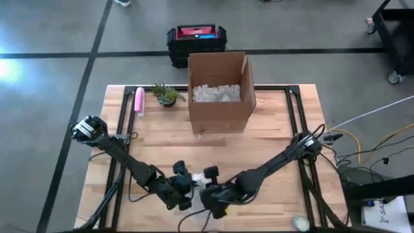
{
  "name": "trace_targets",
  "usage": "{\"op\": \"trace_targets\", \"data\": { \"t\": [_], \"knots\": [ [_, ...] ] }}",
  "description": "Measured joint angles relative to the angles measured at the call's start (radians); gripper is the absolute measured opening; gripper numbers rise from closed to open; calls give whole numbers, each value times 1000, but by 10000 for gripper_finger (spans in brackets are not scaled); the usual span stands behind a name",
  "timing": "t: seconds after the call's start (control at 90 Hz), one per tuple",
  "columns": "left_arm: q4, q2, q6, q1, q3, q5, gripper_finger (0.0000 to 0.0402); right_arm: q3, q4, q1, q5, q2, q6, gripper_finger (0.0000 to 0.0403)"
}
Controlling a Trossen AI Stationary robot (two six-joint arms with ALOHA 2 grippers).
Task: Wrap mug
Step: Wrap the yellow mug with a bubble wrap
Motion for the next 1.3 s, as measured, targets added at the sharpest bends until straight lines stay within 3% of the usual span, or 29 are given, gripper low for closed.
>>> {"op": "trace_targets", "data": {
  "t": [0.144, 0.256, 0.622, 0.856, 1.111, 1.3],
  "knots": [
    [14, -1, 0, 0, 0, 0, 2, -178, 407, -6, -96, -66, -1, 0],
    [17, -1, 0, 0, 0, 0, 2, -206, 534, -12, -115, -48, -24, 0],
    [24, -6, -10, 2, 0, 18, 9, -204, 460, -69, -122, 38, 55, 0],
    [-39, -71, 61, 4, 45, 83, 93, -205, 448, -68, -116, 33, 48, 0],
    [-421, -151, 39, -11, 204, 83, 179, -206, 447, -71, -112, 33, 56, 0],
    [-605, -155, -106, -79, 233, 100, 192, -206, 447, -71, -113, 33, 66, 0]
  ]
}}
